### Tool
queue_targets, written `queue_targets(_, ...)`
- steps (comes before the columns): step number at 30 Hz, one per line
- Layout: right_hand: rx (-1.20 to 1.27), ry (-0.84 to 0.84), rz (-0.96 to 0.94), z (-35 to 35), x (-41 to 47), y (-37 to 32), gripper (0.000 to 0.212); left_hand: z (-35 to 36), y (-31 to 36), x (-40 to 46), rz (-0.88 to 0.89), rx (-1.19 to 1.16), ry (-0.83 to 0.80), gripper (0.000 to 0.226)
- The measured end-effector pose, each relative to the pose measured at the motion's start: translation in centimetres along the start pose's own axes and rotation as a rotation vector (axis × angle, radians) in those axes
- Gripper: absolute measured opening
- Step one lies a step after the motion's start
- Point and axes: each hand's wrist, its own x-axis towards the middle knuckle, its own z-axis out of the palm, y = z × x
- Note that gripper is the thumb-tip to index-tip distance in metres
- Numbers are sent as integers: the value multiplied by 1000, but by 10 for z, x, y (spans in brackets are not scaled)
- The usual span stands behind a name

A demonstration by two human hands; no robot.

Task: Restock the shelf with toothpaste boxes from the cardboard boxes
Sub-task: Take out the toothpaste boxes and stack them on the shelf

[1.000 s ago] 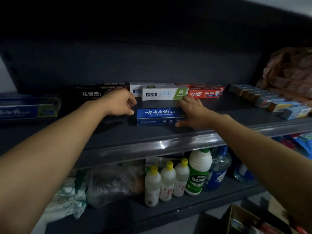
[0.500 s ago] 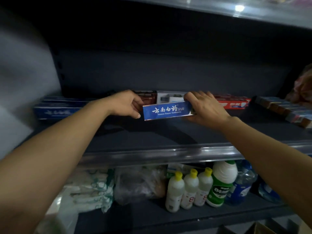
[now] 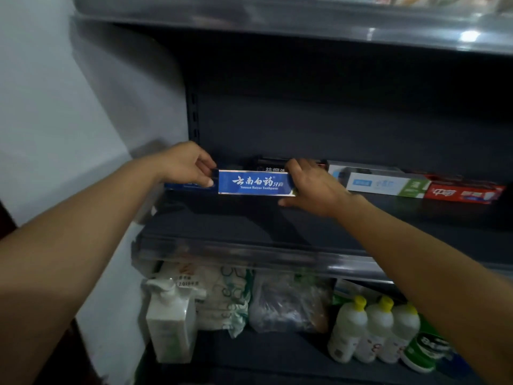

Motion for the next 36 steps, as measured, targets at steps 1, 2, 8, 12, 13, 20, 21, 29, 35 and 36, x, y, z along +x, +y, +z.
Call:
queue_targets(1, 12, -12, -2, 3, 4, -4, 68, 0, -6, -1, -2, -7, 0, 50)
queue_targets(2, 22, -25, 0, 6, 7, -7, 68, 1, -10, 0, -3, -18, -1, 48)
queue_targets(8, 29, -78, 22, 19, 6, -9, 65, 14, -14, 9, 26, -37, -33, 50)
queue_targets(12, 57, -100, 41, 21, 0, 1, 64, 24, -9, 16, 59, -55, -74, 48)
queue_targets(13, 60, -111, 40, 21, -2, 3, 64, 26, -7, 16, 64, -52, -82, 47)
queue_targets(20, 98, -184, -1, 31, 6, -10, 66, 22, -24, 8, 15, -37, -74, 44)
queue_targets(21, 103, -199, -13, 33, 10, -14, 66, 20, -29, 4, 0, -35, -71, 43)
queue_targets(29, 156, -283, -78, 48, 34, -42, 66, 5, -56, -12, -97, -57, -37, 44)
queue_targets(35, 169, -311, -56, 49, 35, -39, 67, 9, -60, -3, -101, -74, -32, 45)
queue_targets(36, 169, -315, -57, 49, 35, -39, 67, 10, -60, -2, -103, -69, -36, 44)
